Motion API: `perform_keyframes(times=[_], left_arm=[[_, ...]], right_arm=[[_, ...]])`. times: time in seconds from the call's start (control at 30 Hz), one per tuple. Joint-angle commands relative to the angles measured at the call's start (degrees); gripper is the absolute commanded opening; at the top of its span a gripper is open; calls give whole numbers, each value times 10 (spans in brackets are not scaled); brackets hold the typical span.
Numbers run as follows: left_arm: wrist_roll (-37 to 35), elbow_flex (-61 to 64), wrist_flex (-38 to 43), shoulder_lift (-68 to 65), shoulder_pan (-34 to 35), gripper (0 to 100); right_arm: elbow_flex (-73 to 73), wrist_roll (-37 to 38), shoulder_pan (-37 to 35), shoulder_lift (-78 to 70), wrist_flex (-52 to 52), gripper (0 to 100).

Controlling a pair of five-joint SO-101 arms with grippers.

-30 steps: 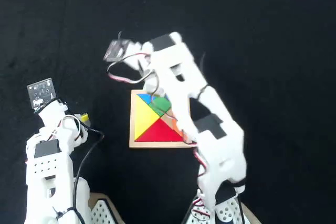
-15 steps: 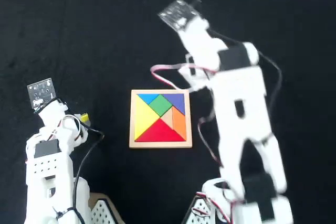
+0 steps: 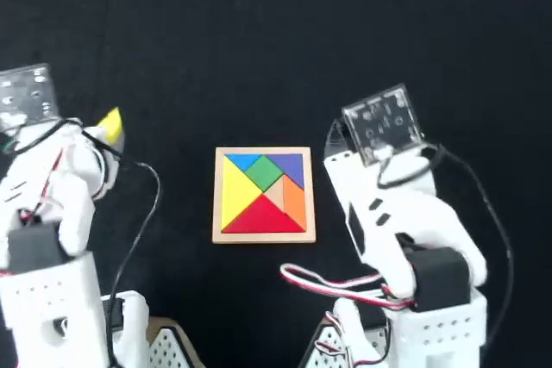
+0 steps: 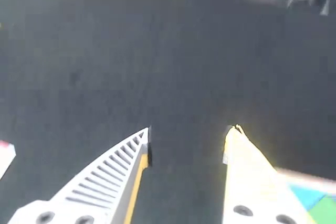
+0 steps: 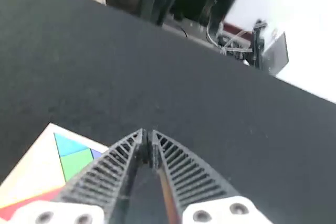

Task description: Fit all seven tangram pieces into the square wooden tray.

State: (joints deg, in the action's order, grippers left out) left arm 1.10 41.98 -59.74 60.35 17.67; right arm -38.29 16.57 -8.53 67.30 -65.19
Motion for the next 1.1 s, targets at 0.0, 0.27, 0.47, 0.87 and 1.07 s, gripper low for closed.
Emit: perform_keyframes(times=[0.0, 0.27, 0.47, 0.87, 1.07], left_arm=[[17, -64, 2, 56, -52, 239], [66, -39, 11, 275, -91, 238], [70, 153, 46, 451, -89, 238], [66, 424, 352, 425, 4, 238], [69, 434, 277, 421, -79, 240]], right_arm=[[0, -6, 35, 18, 55, 11], [73, -62, 56, 95, 9, 11], [-66, -59, 57, 241, 80, 11], [-405, -75, 200, 396, 366, 11], [-302, -212, 194, 397, 226, 11]])
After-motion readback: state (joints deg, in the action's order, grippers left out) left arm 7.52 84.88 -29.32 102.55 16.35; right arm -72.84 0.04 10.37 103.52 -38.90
